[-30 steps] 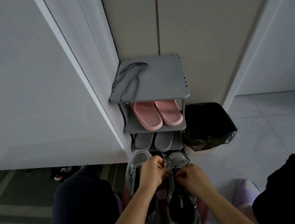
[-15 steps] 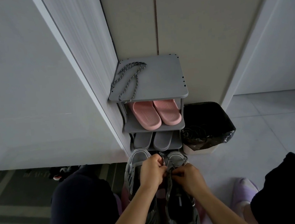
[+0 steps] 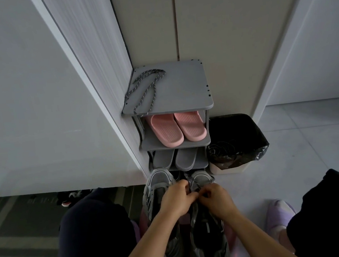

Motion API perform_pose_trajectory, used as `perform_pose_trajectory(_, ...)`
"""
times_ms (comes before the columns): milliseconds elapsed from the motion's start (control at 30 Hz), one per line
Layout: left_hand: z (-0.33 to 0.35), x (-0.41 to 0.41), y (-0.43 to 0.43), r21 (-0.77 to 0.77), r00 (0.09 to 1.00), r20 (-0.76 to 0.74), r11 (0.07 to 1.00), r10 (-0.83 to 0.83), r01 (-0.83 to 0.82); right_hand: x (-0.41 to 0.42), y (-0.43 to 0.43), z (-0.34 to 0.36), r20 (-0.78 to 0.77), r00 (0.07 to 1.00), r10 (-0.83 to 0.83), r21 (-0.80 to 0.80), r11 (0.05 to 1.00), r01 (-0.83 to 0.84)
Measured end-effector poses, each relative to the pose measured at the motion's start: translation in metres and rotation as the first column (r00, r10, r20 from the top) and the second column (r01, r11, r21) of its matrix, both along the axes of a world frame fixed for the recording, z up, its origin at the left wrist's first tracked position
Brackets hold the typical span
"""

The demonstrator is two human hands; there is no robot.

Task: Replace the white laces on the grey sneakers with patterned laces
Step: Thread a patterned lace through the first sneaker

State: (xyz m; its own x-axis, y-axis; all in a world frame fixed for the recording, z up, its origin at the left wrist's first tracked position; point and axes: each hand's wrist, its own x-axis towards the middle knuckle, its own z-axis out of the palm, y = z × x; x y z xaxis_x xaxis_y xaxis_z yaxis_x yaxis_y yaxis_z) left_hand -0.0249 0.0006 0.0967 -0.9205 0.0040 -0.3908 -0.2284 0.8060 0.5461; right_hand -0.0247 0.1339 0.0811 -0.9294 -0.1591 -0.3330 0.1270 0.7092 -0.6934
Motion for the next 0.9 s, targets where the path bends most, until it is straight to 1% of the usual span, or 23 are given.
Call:
perform_pose_trajectory(67,0.000,0.002,0.000,0.050,0.997,0.083,0.999,-0.013,0.009,0.000,0.002,-0.001,0.001,1.000,-0.008,-0.034,0.999,0.008)
perform_pose_trajectory(167,0.003,0.003,0.005,0.049,0.992,0.125,0.999,0.008,-0.015,0.002,0.002,0.001,0.011,0.997,-0.083,-0.122,0.989,0.083)
perform_pose_trajectory(233,0.006,0.002,0.011,0.094,0.983,0.164,0.991,0.081,-0.097,0.001,0.004,0.003,0.024,0.991,-0.131,-0.199,0.971,0.133)
perform_pose_trajectory(333,0.006,0.001,0.016,0.211,0.959,0.209,0.949,0.191,-0.235,-0.002,0.008,0.007,0.039,0.991,-0.126,-0.242,0.961,0.132)
perform_pose_trajectory(400,0.006,0.001,0.016,0.223,0.945,0.209,0.928,0.252,-0.297,-0.003,0.014,0.011,0.055,0.983,-0.177,-0.277,0.943,0.185)
perform_pose_trajectory(433,0.006,0.000,0.016,0.216,0.939,0.208,0.924,0.273,-0.317,-0.005,0.021,0.014,0.061,0.970,-0.235,-0.310,0.920,0.242)
perform_pose_trajectory(467,0.006,0.000,0.015,0.204,0.934,0.213,0.922,0.287,-0.330,-0.007,0.031,0.017,0.068,0.948,-0.311,-0.353,0.881,0.314)
perform_pose_trajectory(500,0.005,0.000,0.015,0.190,0.933,0.217,0.925,0.289,-0.330,-0.010,0.045,0.021,0.088,0.914,-0.396,-0.409,0.822,0.396)
perform_pose_trajectory(567,0.007,0.002,0.018,0.127,0.940,0.200,0.944,0.276,-0.304,-0.019,0.078,0.030,0.165,0.805,-0.570,-0.524,0.641,0.561)
perform_pose_trajectory(633,0.007,0.004,0.021,0.090,0.952,0.160,0.957,0.261,-0.277,-0.030,0.112,0.039,0.232,0.650,-0.723,-0.589,0.428,0.685)
perform_pose_trajectory(667,0.007,0.004,0.022,0.092,0.953,0.155,0.957,0.260,-0.276,-0.035,0.125,0.040,0.261,0.578,-0.773,-0.600,0.339,0.724)
perform_pose_trajectory(700,0.007,0.004,0.022,0.113,0.952,0.158,0.953,0.263,-0.282,-0.039,0.134,0.038,0.289,0.526,-0.800,-0.600,0.277,0.751)
perform_pose_trajectory(733,0.006,0.003,0.023,0.146,0.948,0.172,0.944,0.269,-0.295,-0.042,0.136,0.034,0.317,0.498,-0.807,-0.591,0.242,0.770)
perform_pose_trajectory(767,0.005,0.003,0.023,0.186,0.943,0.183,0.932,0.278,-0.311,-0.042,0.131,0.029,0.351,0.498,-0.793,-0.577,0.235,0.782)
perform_pose_trajectory(800,0.003,0.002,0.023,0.220,0.941,0.185,0.922,0.283,-0.320,-0.041,0.120,0.023,0.392,0.525,-0.756,-0.563,0.255,0.786)
perform_pose_trajectory(833,0.001,0.002,0.024,0.243,0.942,0.177,0.915,0.284,-0.322,-0.037,0.107,0.016,0.439,0.563,-0.700,-0.545,0.290,0.786)
perform_pose_trajectory(900,-0.002,0.002,0.025,0.295,0.941,0.157,0.895,0.300,-0.335,-0.024,0.075,0.005,0.535,0.632,-0.560,-0.490,0.403,0.773)
